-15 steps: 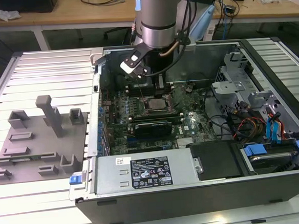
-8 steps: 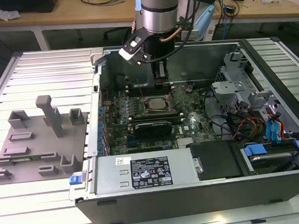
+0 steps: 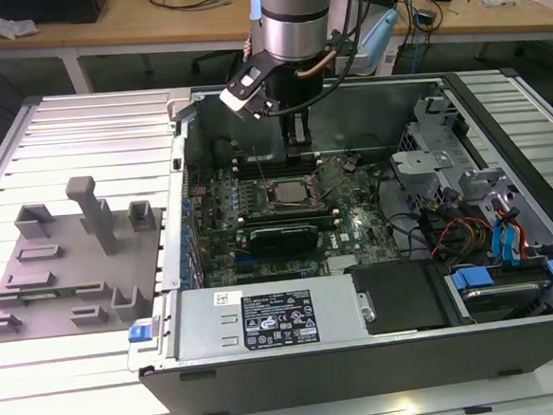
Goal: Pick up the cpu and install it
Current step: 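Place the cpu into insertion slot, then close the cpu cover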
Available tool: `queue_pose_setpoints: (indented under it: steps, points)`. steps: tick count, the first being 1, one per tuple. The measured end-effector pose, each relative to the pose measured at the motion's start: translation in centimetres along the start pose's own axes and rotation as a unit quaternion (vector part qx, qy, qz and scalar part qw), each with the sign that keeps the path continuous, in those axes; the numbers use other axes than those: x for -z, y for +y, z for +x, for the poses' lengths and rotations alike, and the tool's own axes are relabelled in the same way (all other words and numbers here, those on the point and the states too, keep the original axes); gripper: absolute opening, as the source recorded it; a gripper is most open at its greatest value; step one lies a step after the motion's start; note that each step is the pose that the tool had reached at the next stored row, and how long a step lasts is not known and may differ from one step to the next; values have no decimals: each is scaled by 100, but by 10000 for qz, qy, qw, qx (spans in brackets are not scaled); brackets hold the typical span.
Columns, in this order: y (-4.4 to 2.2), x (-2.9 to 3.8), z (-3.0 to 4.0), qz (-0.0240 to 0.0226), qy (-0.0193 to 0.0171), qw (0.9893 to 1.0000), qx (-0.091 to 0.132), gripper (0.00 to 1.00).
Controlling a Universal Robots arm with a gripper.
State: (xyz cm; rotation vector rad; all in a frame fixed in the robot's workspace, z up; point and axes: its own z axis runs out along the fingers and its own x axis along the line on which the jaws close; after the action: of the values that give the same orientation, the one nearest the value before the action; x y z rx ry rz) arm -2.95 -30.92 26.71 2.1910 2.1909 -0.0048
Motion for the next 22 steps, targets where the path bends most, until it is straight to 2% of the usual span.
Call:
queue_pose_setpoints:
  steps: [7,16,20,22]
  points:
    - [0,10,0,0,0,10000,0,11]
    - [5,120,-4,-1,-2,10000,0,11]
    - [39,121,-4,1,-4,10000,0,11]
    - [85,119,-4,0,-3,10000,0,11]
